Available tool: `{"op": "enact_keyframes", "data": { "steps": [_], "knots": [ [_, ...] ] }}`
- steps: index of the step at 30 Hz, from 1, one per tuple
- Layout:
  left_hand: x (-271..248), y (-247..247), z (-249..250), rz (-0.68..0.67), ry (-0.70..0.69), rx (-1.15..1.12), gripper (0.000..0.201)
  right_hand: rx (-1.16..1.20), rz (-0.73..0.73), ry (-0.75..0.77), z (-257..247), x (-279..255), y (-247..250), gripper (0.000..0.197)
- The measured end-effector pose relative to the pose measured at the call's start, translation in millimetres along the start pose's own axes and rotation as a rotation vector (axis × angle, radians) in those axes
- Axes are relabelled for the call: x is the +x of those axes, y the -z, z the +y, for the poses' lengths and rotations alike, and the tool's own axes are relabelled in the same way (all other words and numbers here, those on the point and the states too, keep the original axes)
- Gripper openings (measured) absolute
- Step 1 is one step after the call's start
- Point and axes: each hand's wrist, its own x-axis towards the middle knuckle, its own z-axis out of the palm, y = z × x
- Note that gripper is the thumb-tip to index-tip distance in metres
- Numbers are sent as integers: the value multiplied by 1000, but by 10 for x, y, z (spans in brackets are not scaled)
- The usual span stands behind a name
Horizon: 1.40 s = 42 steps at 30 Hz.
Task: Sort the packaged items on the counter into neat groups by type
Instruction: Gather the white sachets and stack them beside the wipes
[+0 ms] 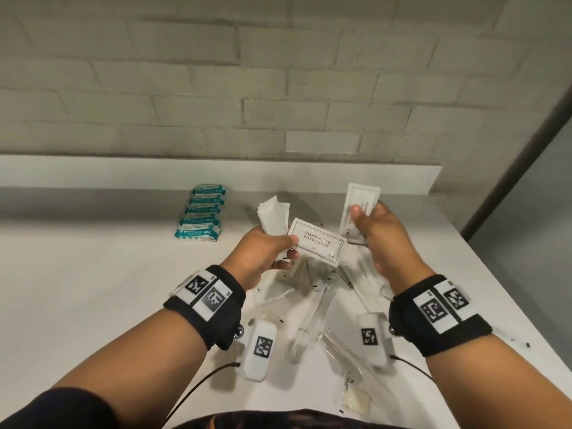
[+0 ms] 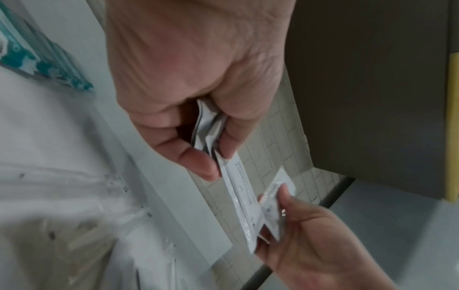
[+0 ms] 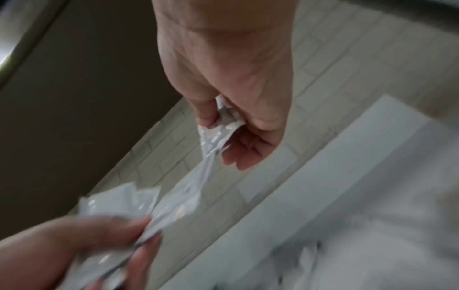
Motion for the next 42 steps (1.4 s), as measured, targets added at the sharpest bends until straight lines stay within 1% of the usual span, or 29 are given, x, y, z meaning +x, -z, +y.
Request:
{"op": "enact_keyframes", "data": {
  "steps": [1,2,4,5,6,7,9,10,11,12,13,14,16,18,19,21,23,24,26,27,28,30,32,34,36,38,40,41,42],
  "knots": [
    [4,29,12,-6,3,19,7,-28,-72,27,-71,13,72,12],
    [3,46,24,-27,7,34,9,-71,-203,26,-141,3,116,13],
    [-18,24,50,-90,18,40,16,-301,-474,-27,-218,-50,95,18],
    [-23,-4,59,-118,20,26,18,-431,-547,-48,-202,-64,41,24],
    [-32,-30,71,-138,20,5,19,-505,-557,-57,-155,-68,-21,32],
    [-37,-50,93,-149,23,-25,21,-506,-515,-69,-93,-59,-71,41],
    [-48,-38,133,-154,62,-133,23,-384,-403,-73,-19,-45,-117,54],
    [-61,-11,148,-161,91,-188,25,-301,-333,-65,-9,-37,-93,51],
    [-76,24,159,-168,109,-218,27,-219,-266,-55,-13,-27,-56,40],
    [-88,63,166,-165,108,-210,27,-128,-226,-56,-37,-20,-35,29],
    [-98,84,161,-156,91,-169,26,-31,-213,-69,-64,-15,-22,23],
    [-109,99,158,-146,61,-106,23,51,-219,-79,-103,-12,-38,21],
    [-120,81,150,-139,5,22,21,164,-299,-114,-160,-7,-100,25],
    [-126,43,144,-166,-34,100,21,204,-391,-164,-205,-22,-193,33],
    [-130,25,148,-182,-44,117,22,191,-401,-157,-231,-31,-233,32],
    [-134,11,164,-181,-32,100,31,157,-332,-53,-268,-33,-265,25],
    [-115,43,195,-121,24,-9,46,111,-252,151,-283,-16,-222,21],
    [-104,74,212,-99,48,-74,47,45,-247,262,-283,-13,-195,23],
    [-97,117,237,-88,67,-169,31,-121,-319,414,-241,-49,-169,20],
    [-93,127,242,-80,61,-194,24,-195,-366,449,-204,-87,-168,19],
    [-81,131,241,-60,41,-211,23,-256,-381,460,-160,-123,-163,23],
    [-58,130,240,6,-13,-248,24,-301,-333,405,-91,-154,-120,29],
    [-36,145,230,71,-72,-247,17,-222,-255,220,-77,-147,-33,21],
    [-18,171,206,122,-109,-181,9,-118,-199,54,-82,-137,49,19],
    [2,180,174,148,-147,-90,8,-43,-181,0,-113,-127,80,19],
    [0,143,168,131,-169,0,8,0,-262,-45,-173,-138,31,23],
    [-18,70,176,104,-198,62,10,48,-393,-80,-210,-167,-81,30],
    [-29,26,189,96,-220,64,11,75,-428,-75,-213,-181,-150,34],
    [-26,-7,192,83,-242,33,10,108,-422,-62,-197,-190,-216,37]
  ]
}}
